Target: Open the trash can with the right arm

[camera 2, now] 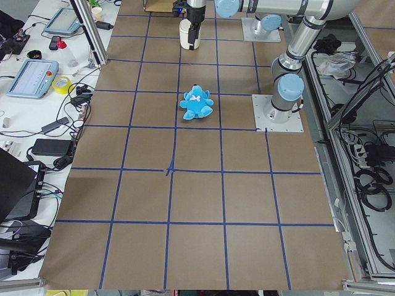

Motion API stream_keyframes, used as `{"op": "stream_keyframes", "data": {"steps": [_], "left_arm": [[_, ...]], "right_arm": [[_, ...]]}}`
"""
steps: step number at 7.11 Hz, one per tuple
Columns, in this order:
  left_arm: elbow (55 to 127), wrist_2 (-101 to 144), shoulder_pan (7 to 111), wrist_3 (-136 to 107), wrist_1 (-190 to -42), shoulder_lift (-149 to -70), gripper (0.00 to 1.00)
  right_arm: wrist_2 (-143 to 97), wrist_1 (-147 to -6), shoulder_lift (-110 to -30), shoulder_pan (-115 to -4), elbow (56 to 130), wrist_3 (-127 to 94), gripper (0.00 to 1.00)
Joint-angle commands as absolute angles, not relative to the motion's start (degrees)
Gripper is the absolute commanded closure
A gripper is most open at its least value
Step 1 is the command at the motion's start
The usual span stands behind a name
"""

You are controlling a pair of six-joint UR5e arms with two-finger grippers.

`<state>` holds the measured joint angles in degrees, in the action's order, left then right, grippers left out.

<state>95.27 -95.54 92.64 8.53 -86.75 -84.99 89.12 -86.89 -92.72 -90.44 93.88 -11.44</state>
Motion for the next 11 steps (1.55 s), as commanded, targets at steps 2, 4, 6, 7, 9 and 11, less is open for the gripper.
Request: {"op": "stream_keyframes", "data": {"steps": [2, 4, 6, 7, 9, 11], "left_arm": [[95.3, -95.5, 92.6, 8.5, -86.7, -85.0, 0.0], [95.3, -95.5, 92.6, 8.5, -86.7, -85.0, 0.0], [95.3, -95.5, 92.6, 8.5, -86.7, -85.0, 0.0], [95.3, -95.5, 92.6, 8.5, -86.7, -85.0, 0.0], [95.3, -95.5, 92.6, 8.5, -86.7, -85.0, 0.0], [95.3, -95.5, 92.6, 8.5, -86.7, -85.0, 0.0]], "right_arm": [[89.1, -86.8, -92.7, -90.4, 94.0, -11.4, 0.0], [89.1, -87.0, -92.7, -90.4, 93.9, -11.4, 0.0], [89.1, -87.1, -92.7, -90.4, 94.0, -11.2, 0.0], [89.1, -87.0, -92.7, -90.4, 93.9, -11.3, 0.0], [89.1, -87.4, -92.7, -90.4, 93.9, -11.4, 0.04], [89.0, -87.5, -92.5, -90.4, 94.0, -11.4, 0.23]]}}
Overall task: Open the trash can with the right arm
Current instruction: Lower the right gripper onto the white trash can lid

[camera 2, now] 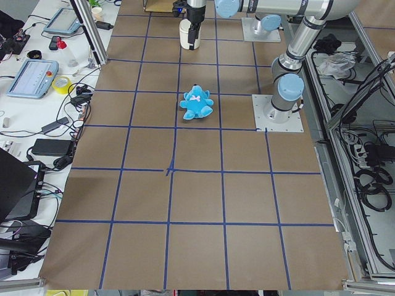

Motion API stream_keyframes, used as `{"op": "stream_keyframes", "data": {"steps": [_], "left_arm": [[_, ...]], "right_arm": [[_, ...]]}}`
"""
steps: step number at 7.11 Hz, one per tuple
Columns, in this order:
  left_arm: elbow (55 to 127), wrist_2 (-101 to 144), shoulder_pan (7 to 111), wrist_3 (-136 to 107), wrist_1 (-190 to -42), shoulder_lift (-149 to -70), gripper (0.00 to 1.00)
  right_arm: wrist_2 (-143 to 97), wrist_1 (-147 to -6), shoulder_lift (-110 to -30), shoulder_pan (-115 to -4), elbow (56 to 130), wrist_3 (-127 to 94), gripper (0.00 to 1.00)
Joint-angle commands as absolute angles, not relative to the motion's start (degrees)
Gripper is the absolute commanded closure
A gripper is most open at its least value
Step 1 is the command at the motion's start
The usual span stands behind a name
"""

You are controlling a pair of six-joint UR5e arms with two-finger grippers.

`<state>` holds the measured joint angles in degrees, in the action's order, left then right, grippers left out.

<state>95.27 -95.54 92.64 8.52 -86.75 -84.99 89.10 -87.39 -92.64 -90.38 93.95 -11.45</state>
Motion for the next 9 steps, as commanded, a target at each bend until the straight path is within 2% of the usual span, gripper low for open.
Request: {"op": "stream_keyframes", "data": {"steps": [1, 2, 3, 4, 6, 9], "left_arm": [[95.3, -95.5, 92.6, 8.5, -86.7, -85.0, 0.0], [95.3, -95.5, 92.6, 8.5, -86.7, -85.0, 0.0], [95.3, -95.5, 92.6, 8.5, -86.7, -85.0, 0.0], [95.3, -95.5, 92.6, 8.5, -86.7, -85.0, 0.0], [95.3, -95.5, 92.6, 8.5, -86.7, -85.0, 0.0], [95.3, -95.5, 92.6, 8.5, -86.7, -85.0, 0.0]], "right_arm": [[88.3, -87.6, -92.5, -90.4, 94.0, -11.4, 0.51], [88.0, -87.7, -91.6, -90.6, 94.3, -11.3, 0.74], [88.0, -88.8, -89.9, -90.6, 94.7, -11.3, 0.9], [88.0, -89.0, -88.6, -90.7, 94.8, -11.3, 0.99], [87.8, -90.9, -87.2, -90.7, 96.7, -11.2, 1.0], [87.8, -101.0, -85.1, -90.7, 102.9, -10.9, 1.0]]}}
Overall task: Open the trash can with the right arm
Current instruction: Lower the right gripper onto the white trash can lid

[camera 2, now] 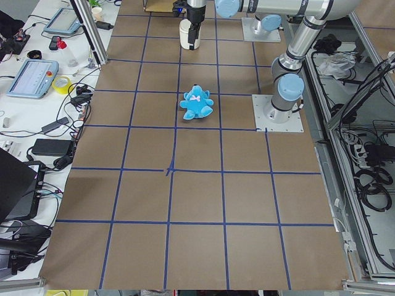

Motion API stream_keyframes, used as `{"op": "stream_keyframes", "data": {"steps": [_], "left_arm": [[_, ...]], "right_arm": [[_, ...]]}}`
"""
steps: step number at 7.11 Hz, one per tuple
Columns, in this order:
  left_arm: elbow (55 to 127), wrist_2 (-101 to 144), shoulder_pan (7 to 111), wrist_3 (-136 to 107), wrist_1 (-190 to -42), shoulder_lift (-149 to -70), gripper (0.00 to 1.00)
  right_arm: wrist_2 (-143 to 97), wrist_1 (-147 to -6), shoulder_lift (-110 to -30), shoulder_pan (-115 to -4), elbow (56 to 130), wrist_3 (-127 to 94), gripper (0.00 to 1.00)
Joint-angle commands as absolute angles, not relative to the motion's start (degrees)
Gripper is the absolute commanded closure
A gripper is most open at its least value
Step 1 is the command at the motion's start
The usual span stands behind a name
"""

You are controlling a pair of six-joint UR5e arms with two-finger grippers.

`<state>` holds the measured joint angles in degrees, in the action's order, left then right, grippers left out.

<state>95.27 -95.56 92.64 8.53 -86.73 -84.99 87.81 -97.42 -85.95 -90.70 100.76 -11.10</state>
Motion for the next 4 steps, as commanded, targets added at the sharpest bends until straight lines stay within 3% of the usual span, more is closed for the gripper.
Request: {"op": "stream_keyframes", "data": {"steps": [1, 4], "left_arm": [[95.3, -95.5, 92.6, 8.5, -86.7, -85.0, 0.0], [95.3, -95.5, 92.6, 8.5, -86.7, -85.0, 0.0]], "right_arm": [[87.8, -102.0, -84.2, -90.7, 103.6, -10.6, 1.0], [88.1, -102.9, -82.8, -90.7, 104.2, -10.7, 1.0]]}}
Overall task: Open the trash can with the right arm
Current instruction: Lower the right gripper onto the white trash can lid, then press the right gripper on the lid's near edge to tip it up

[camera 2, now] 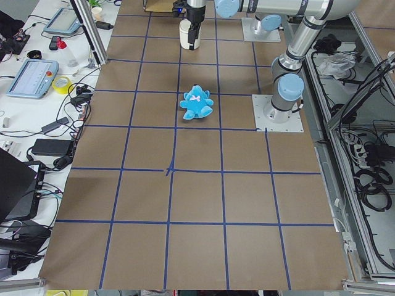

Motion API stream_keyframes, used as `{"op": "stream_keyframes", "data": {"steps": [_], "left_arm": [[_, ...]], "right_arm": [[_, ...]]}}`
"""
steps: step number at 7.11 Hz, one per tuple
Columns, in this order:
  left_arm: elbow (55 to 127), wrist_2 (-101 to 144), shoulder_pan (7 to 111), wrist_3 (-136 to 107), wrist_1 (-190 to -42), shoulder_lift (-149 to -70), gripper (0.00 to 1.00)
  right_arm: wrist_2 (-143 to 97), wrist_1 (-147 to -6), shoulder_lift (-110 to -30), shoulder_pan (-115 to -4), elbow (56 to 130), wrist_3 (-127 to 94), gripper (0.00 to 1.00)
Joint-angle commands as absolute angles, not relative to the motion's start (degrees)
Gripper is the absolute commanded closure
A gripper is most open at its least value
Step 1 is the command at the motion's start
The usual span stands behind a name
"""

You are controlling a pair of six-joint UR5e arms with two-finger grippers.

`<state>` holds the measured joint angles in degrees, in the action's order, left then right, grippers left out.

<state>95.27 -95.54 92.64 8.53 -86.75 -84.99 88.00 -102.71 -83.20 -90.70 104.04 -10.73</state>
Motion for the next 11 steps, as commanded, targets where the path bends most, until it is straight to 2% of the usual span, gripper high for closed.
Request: {"op": "stream_keyframes", "data": {"steps": [1, 8, 11], "left_arm": [[95.3, -95.5, 92.6, 8.5, -86.7, -85.0, 0.0], [95.3, -95.5, 92.6, 8.5, -86.7, -85.0, 0.0], [95.3, -95.5, 92.6, 8.5, -86.7, -85.0, 0.0]], "right_arm": [[88.3, -103.0, -82.4, -90.7, 104.7, -10.6, 1.0], [88.3, -103.9, -80.7, -90.6, 104.7, -10.7, 1.0], [87.9, -103.6, -81.6, -90.6, 102.2, -11.5, 0.99]]}}
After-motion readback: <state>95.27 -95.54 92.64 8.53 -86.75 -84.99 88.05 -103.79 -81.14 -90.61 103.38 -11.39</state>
